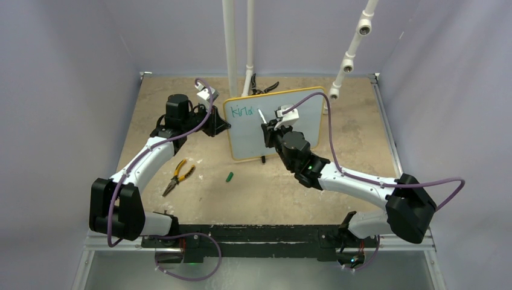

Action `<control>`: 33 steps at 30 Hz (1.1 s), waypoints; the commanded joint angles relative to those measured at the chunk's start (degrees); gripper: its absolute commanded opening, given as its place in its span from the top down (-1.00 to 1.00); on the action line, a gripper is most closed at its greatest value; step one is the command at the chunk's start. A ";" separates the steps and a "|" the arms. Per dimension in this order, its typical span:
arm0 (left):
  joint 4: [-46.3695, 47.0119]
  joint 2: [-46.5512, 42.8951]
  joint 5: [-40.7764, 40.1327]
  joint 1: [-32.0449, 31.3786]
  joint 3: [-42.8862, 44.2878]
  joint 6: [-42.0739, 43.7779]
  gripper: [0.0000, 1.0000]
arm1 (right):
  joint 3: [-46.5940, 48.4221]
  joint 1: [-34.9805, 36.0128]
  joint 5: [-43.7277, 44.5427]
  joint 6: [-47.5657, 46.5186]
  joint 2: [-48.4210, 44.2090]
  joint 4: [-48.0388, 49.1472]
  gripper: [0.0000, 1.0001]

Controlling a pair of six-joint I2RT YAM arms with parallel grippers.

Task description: Write a sentence on the whiteboard

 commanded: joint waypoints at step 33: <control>2.29 -1.01 -2.16 0.08 1.54 1.34 1.00 | -2.31 1.29 -0.41 -1.65 -3.37 1.11 1.00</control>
